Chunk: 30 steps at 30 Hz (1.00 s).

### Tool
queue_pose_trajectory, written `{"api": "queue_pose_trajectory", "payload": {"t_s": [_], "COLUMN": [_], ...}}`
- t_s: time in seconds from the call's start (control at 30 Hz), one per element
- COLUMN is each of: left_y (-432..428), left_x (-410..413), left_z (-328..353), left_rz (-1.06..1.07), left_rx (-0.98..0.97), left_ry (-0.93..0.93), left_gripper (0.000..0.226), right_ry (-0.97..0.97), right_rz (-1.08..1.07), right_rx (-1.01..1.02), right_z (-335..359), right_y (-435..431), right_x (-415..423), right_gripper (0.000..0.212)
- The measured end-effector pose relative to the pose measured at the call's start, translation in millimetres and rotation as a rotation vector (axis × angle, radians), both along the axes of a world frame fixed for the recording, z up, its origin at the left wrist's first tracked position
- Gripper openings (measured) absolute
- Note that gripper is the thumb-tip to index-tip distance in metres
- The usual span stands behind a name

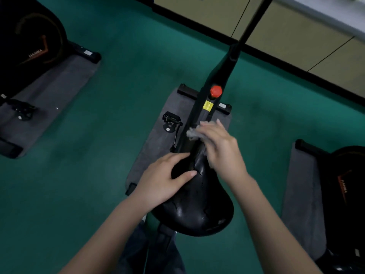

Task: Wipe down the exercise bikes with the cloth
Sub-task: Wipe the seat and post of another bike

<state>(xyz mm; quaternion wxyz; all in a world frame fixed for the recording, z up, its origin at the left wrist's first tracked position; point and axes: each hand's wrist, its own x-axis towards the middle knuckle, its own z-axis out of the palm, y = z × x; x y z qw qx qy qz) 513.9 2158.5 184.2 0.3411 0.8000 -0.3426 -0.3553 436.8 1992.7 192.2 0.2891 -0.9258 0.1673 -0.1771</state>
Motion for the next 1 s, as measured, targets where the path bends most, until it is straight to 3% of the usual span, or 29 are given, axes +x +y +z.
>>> {"api": "queue_pose_trajectory", "payload": {"t_s": [0.1, 0.2, 0.3, 0.4, 0.5, 0.57, 0.73, 1.0], "left_y": [-1, -3, -1, 5, 11, 14, 17, 15], "left_x": [-2, -1, 4, 9, 11, 11, 8, 6], "left_z": [-5, -6, -6, -6, -8, -11, -19, -18], "left_rz": [0.075, 0.124, 0.123, 0.125, 0.085, 0.059, 0.056, 0.091], "left_rx": [-0.032, -0.025, -0.023, -0.041, -0.034, -0.05, -0.104, -0.111], "left_ry": [-0.008, 0.004, 0.035, 0.09, 0.082, 0.076, 0.087, 0.08], "left_gripper": [0.051, 0.048, 0.047, 0.048, 0.048, 0.042, 0.034, 0.029], "right_ry": [0.198, 0.397, 0.493, 0.438, 0.469, 0.416, 0.087, -0.043], "right_rz": [-0.033, 0.177, 0.31, 0.24, 0.364, 0.423, 0.215, 0.084], "right_rx": [-0.015, -0.132, -0.11, -0.115, -0.19, -0.135, 0.012, 0.144], "right_z": [15, 23, 30, 31, 23, 20, 4, -8], "right_y": [-15, -13, -19, -21, -4, 4, 29, 41], "right_x": [25, 37, 42, 42, 33, 19, -34, -54], "right_gripper": [0.023, 0.025, 0.024, 0.022, 0.027, 0.029, 0.034, 0.04]}}
